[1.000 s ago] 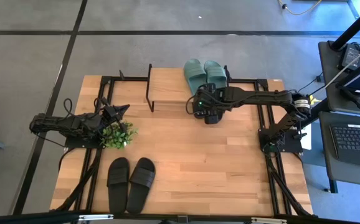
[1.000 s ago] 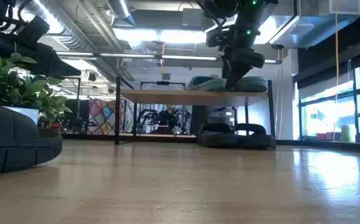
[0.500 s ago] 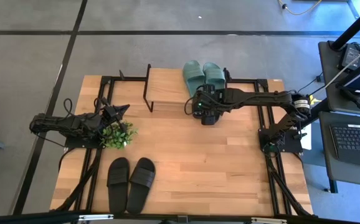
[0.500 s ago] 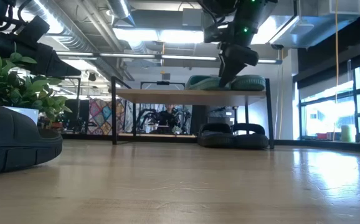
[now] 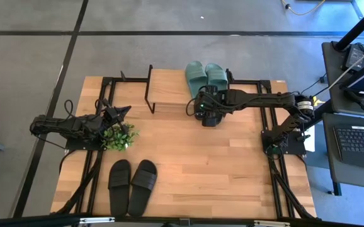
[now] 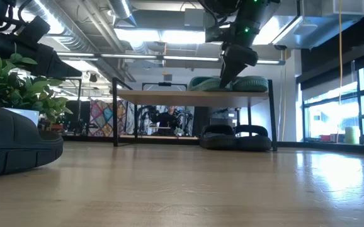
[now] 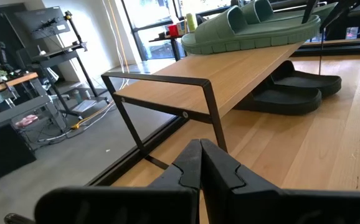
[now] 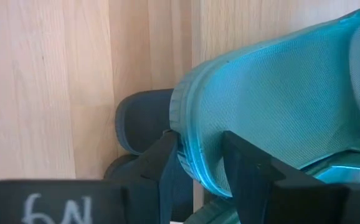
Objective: Pick and place slides into the shelf
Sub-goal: Put the green slide on the shelf
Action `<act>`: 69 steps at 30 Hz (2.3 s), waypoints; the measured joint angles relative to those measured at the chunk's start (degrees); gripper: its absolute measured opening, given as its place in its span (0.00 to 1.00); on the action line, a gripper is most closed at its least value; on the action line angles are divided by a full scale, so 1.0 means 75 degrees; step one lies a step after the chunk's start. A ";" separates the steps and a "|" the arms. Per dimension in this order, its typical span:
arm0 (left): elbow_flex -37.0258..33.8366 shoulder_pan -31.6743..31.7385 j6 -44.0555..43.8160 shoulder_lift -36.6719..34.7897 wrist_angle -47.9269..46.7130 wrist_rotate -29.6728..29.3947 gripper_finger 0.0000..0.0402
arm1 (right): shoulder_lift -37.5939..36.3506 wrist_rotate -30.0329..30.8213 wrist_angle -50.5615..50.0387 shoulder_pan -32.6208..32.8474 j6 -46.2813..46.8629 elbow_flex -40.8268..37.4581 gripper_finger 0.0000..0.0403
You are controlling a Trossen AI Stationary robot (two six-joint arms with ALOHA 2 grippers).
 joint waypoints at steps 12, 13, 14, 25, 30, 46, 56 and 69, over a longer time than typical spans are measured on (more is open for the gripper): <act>-0.0003 0.0002 -0.0003 0.0000 0.0002 0.0000 0.00 | 0.0007 -0.0006 0.0450 0.0000 0.0418 -0.0003 0.31; -0.0003 0.0001 -0.0003 0.0000 0.0002 0.0000 0.00 | 0.0007 -0.0006 0.0448 0.0000 0.0421 -0.0003 0.31; -0.0003 0.0000 -0.0003 0.0000 0.0003 0.0000 0.00 | 0.0007 -0.0003 0.0448 0.0000 0.0467 -0.0003 0.31; -0.0003 0.0000 0.0003 -0.0001 0.0000 0.0000 0.00 | 0.0007 -0.0187 0.0443 0.0072 0.1013 -0.0003 0.31; -0.0003 0.0000 0.0003 -0.0003 0.0000 0.0000 0.00 | 0.0007 -0.0210 0.0442 0.0249 0.1016 -0.0003 0.30; -0.0006 0.0003 0.0009 -0.0001 -0.0003 0.0000 0.00 | -0.0001 -0.0224 0.0450 0.0432 0.0990 -0.0003 0.08; -0.0006 0.0002 0.0011 -0.0003 -0.0005 0.0000 0.00 | -0.0001 -0.0298 0.0362 0.0610 0.1191 0.0279 0.07; -0.0006 0.0001 0.0011 -0.0001 -0.0006 0.0000 0.00 | -0.0001 -0.0294 -0.0052 0.0858 0.1782 0.0615 0.04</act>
